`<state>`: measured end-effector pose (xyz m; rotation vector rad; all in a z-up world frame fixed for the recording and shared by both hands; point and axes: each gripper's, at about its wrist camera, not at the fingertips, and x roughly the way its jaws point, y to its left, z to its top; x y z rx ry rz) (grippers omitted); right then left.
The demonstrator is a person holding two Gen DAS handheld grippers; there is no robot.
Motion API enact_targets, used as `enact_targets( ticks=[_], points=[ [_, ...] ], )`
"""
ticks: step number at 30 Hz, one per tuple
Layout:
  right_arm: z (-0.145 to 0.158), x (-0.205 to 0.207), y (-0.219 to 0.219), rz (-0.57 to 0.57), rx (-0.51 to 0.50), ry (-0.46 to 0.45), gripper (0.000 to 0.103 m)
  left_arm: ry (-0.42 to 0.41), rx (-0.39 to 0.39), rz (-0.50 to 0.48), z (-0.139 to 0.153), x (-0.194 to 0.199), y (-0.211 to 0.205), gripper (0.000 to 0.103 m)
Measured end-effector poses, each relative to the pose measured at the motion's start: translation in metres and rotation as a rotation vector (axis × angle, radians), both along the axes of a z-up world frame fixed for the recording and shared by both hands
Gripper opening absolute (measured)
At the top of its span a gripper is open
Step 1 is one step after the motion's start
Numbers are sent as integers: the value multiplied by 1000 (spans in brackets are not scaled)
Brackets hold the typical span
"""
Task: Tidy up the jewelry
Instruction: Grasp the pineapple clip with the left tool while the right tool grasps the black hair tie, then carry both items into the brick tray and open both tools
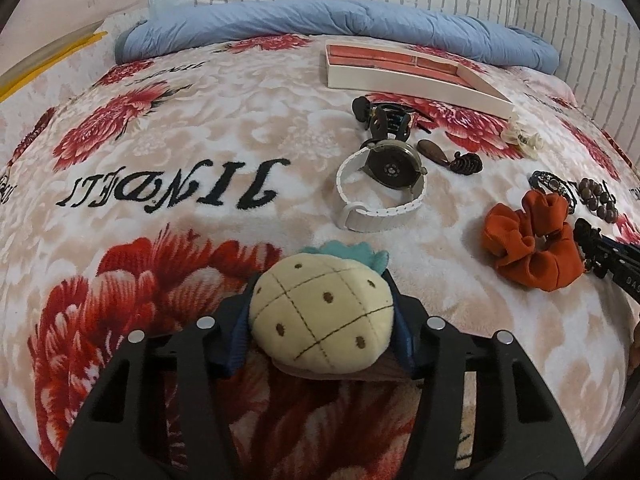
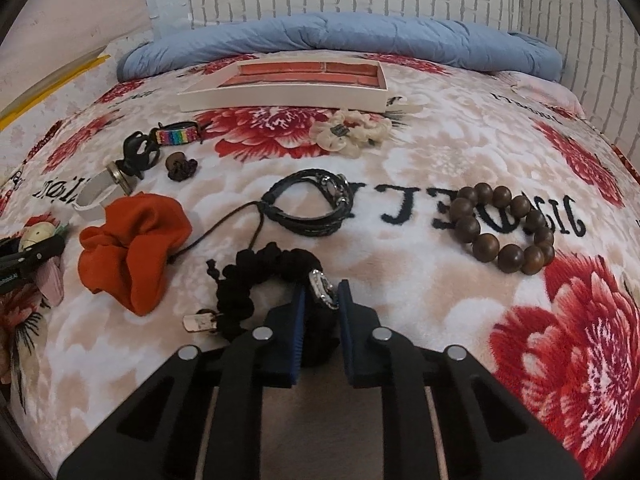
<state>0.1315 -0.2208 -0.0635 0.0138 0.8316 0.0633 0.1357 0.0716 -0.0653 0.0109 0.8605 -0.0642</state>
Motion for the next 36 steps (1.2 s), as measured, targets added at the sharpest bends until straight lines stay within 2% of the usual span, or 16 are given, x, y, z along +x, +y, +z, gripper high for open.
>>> enact_targets(
  ticks=[9,19,22,28,36],
  points=[
    [20,-7,-6,-7,23,-69,16,-29,0,22,12,-5,3,53],
    [58,25,-16,-6,65,-159,15,-134,-23,8,64,21,-2,52],
    [70,45,-15,-2,57,-186,16,-171,-9,3,85,42,-6,52],
    [95,105,-16,-1,61,-222,16,-206,10,-19,121,110,-26,52],
    [110,198,-14,-4,30,-233,15,-216,33,-25,132,211,-51,52]
  ],
)
